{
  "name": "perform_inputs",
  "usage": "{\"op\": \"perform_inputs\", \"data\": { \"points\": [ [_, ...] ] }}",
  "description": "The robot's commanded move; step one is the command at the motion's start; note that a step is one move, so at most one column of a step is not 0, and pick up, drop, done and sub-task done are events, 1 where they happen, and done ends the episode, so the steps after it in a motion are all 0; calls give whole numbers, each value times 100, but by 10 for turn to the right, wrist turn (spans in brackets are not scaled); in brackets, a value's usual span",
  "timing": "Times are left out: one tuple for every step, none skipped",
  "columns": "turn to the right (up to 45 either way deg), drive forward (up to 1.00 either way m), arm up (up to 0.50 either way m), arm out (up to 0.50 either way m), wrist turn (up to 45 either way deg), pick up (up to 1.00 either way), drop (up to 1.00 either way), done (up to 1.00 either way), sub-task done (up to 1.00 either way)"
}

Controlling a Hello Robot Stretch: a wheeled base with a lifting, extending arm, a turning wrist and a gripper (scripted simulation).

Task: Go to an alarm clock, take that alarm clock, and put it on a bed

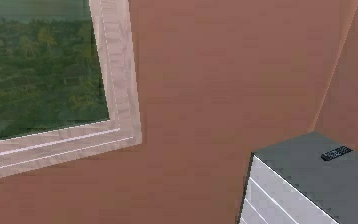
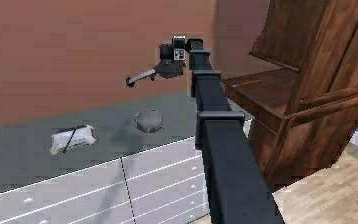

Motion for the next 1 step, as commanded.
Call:
{"op": "perform_inputs", "data": {
  "points": [
    [0,0,-24,0,0,0,0,0,0]
  ]
}}
